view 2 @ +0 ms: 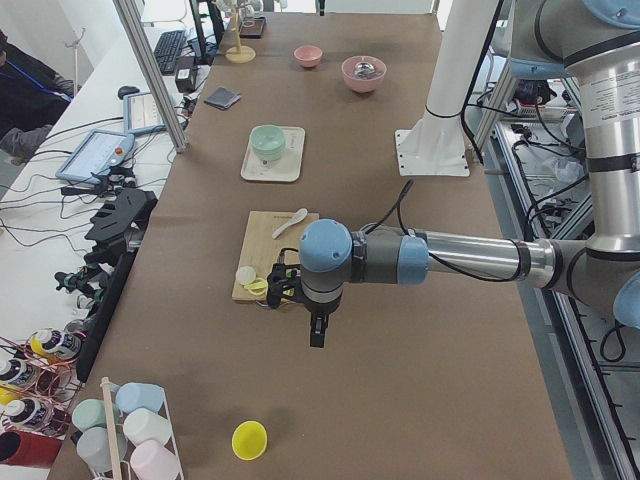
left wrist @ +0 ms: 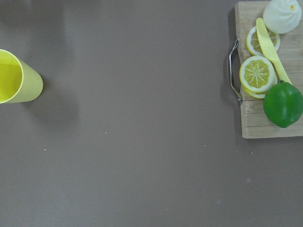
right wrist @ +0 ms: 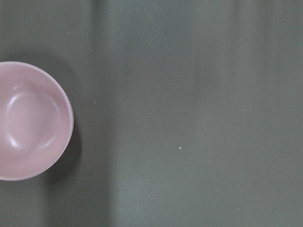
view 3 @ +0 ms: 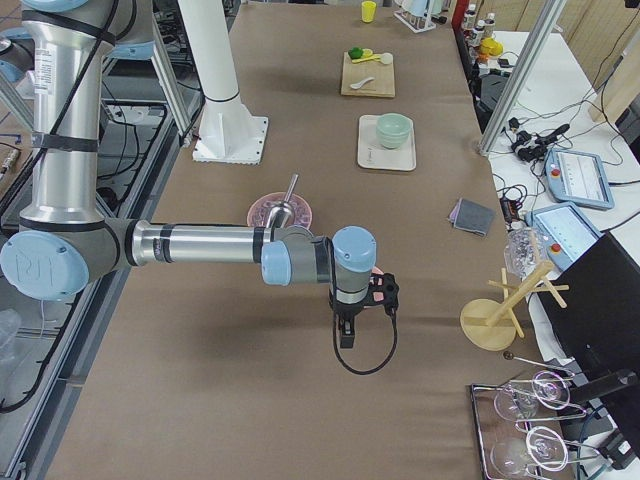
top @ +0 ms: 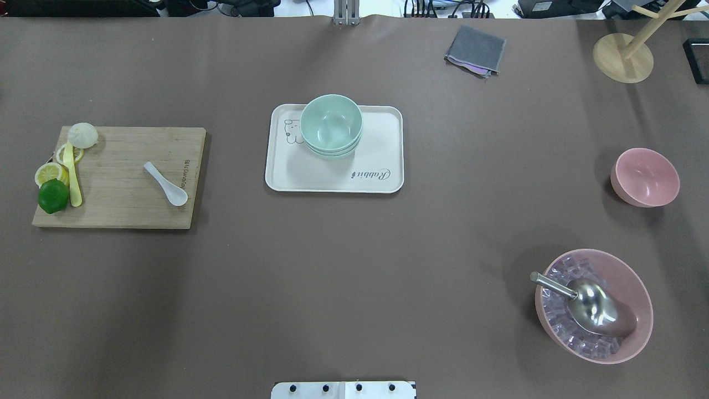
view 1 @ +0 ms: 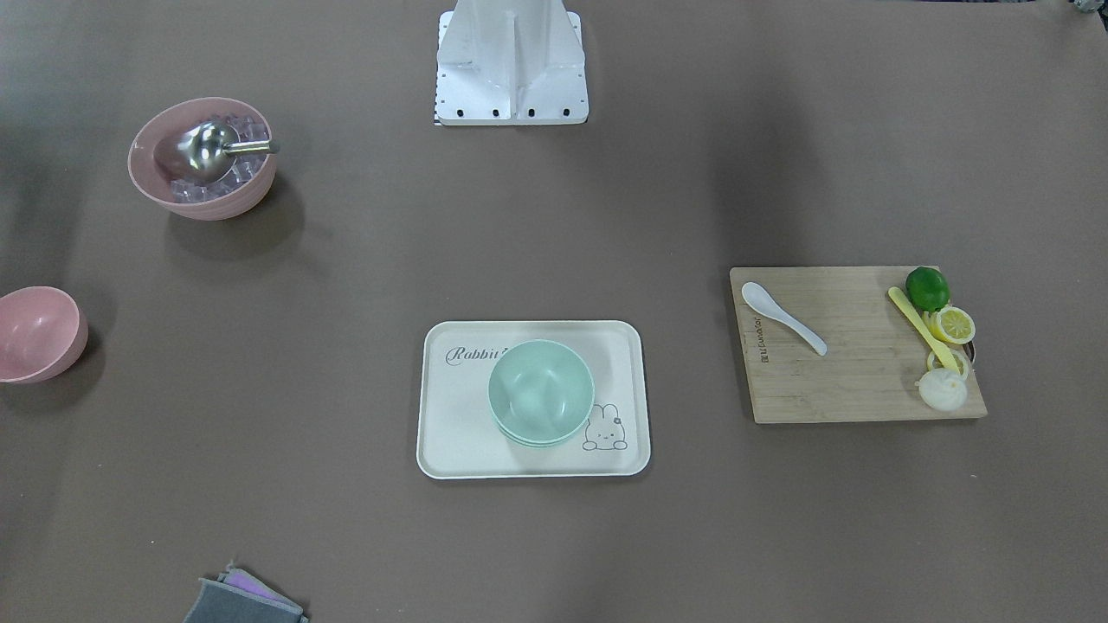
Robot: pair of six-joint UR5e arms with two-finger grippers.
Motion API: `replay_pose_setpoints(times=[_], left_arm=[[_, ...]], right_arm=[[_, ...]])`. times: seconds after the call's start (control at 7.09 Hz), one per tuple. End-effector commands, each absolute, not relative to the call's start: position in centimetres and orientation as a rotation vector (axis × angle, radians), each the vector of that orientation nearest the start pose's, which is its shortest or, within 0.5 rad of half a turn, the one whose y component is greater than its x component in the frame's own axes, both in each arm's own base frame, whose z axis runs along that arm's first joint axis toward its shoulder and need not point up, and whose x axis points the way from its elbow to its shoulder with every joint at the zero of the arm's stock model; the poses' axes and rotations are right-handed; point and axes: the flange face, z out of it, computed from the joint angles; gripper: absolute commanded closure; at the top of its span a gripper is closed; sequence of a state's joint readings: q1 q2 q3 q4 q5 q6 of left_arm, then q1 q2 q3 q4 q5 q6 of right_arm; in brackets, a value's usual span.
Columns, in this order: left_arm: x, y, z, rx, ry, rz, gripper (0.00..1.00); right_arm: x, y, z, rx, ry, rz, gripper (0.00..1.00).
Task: Stack pink bowl on green and place spoon
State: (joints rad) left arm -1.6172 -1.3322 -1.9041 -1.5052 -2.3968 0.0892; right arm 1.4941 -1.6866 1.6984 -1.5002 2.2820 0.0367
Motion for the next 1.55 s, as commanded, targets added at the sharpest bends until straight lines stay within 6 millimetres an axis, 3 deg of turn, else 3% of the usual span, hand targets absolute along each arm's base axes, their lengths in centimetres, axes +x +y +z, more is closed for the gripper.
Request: replay_pose_setpoints(times=[0.0, 0.28, 0.42, 0.56, 0.71, 0.85, 1.13, 1.27, 1.41], left_arm=[[-7.9, -39.6, 59.4, 0.105, 0.815, 0.063, 0.02], [-8.0, -42.8, 56.0, 0.233, 0.812, 0.117, 0.02], [-8.2, -46.5, 53.3, 0.410, 0.786, 0.184, 0.02], [-8.2, -47.9, 54.5, 0.441, 0.788, 0.194, 0.02], [-8.2, -47.9, 54.1, 0.472, 0.788, 0.211, 0.02], [-8.2, -47.6, 54.9, 0.487, 0.786, 0.215, 0.02], [-8.2, -47.6, 55.0, 0.510, 0.783, 0.225, 0.02], [-8.2, -47.4, 55.1, 0.506, 0.784, 0.222, 0.02], [-8.2, -47.4, 55.1, 0.508, 0.784, 0.223, 0.02]], right_arm=[[3.3, -45.6, 63.9, 0.186, -0.721, -0.116, 0.00], [3.1, -46.6, 62.5, 0.335, -0.732, -0.174, 0.00], [2.7, -45.8, 62.8, 0.365, -0.776, -0.198, 0.00], [2.3, -46.0, 61.7, 0.401, -0.820, -0.225, 0.00], [0.5, -49.2, 59.1, 0.446, -0.816, -0.280, 0.00], [-1.1, -49.6, 59.2, 0.435, -0.838, -0.307, 0.00], [-7.4, -50.5, 61.8, 0.335, -0.857, -0.375, 0.00], [-8.9, -50.2, 63.5, 0.297, -0.859, -0.390, 0.00], [-9.2, -50.0, 64.7, 0.274, -0.858, -0.388, 0.00]])
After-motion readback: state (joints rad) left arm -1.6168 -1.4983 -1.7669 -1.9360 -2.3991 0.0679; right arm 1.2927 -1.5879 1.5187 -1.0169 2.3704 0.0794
